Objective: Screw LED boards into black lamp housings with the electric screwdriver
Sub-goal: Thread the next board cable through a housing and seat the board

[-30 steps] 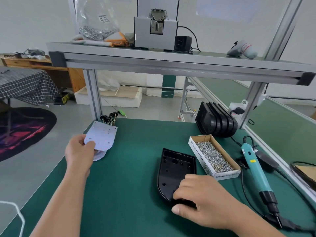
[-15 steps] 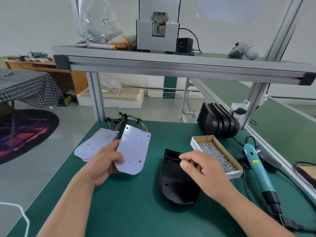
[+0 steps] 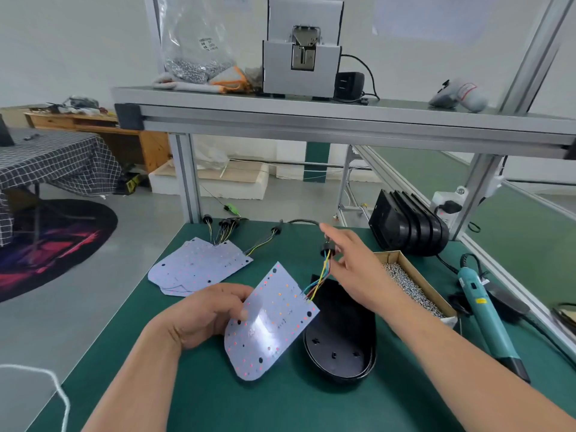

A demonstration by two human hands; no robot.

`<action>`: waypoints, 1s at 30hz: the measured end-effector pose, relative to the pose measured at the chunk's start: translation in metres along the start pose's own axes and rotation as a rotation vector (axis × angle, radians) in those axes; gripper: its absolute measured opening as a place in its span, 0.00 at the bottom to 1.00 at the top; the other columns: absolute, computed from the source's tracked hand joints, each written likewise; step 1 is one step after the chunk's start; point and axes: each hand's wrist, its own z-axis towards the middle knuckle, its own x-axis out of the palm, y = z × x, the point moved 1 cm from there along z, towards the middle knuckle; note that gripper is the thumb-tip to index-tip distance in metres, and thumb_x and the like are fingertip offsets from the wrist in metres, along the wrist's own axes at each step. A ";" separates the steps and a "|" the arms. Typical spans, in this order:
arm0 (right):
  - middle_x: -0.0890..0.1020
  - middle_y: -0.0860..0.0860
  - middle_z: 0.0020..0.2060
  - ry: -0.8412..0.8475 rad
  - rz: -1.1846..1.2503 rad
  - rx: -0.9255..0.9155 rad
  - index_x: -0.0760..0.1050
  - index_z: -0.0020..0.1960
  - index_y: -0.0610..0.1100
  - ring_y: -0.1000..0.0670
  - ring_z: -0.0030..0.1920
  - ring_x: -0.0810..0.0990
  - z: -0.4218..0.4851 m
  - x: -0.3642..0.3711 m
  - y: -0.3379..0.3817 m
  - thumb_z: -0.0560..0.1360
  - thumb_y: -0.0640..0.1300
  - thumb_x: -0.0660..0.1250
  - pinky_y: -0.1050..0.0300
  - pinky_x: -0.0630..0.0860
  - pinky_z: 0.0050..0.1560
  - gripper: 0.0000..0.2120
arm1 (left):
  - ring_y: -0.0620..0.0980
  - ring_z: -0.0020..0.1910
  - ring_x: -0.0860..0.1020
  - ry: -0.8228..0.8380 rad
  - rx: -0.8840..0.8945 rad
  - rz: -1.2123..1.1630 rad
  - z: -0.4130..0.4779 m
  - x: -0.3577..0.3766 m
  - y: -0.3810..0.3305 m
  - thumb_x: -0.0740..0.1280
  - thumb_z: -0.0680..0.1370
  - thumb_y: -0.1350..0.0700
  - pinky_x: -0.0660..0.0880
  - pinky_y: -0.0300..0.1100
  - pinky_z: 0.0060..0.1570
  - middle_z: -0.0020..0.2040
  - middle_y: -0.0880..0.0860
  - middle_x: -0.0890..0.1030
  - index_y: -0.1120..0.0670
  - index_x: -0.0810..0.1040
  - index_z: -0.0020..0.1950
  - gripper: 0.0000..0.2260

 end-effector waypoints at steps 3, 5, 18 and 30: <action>0.69 0.60 0.54 -0.065 -0.010 -0.053 0.76 0.72 0.47 0.59 0.51 0.75 0.009 0.006 0.000 0.77 0.28 0.65 0.66 0.69 0.55 0.27 | 0.57 0.41 0.80 0.006 0.028 -0.049 -0.001 0.000 -0.001 0.69 0.63 0.59 0.76 0.43 0.40 0.47 0.61 0.83 0.60 0.85 0.52 0.19; 0.72 0.54 0.55 -0.108 -0.017 -0.059 0.82 0.63 0.43 0.59 0.55 0.73 0.013 0.007 -0.002 0.77 0.27 0.66 0.65 0.69 0.57 0.20 | 0.58 0.43 0.81 -0.022 0.072 -0.099 -0.001 -0.002 0.000 0.71 0.60 0.57 0.76 0.44 0.41 0.49 0.62 0.83 0.63 0.85 0.56 0.25; 0.87 0.45 0.43 -0.170 0.660 0.092 0.78 0.52 0.41 0.47 0.37 0.84 -0.023 0.011 0.034 0.86 0.38 0.63 0.56 0.81 0.36 0.07 | 0.68 0.65 0.79 -0.274 0.233 -0.375 0.025 0.022 0.000 0.71 0.77 0.51 0.81 0.50 0.52 0.67 0.71 0.80 0.68 0.76 0.70 0.27; 0.87 0.38 0.53 0.124 1.130 0.281 0.80 0.55 0.37 0.39 0.54 0.88 -0.032 0.028 0.054 0.82 0.43 0.68 0.57 0.84 0.47 0.08 | 0.60 0.53 0.85 -0.266 0.240 -0.490 0.032 0.024 0.002 0.69 0.79 0.56 0.83 0.49 0.46 0.63 0.66 0.83 0.70 0.76 0.68 0.23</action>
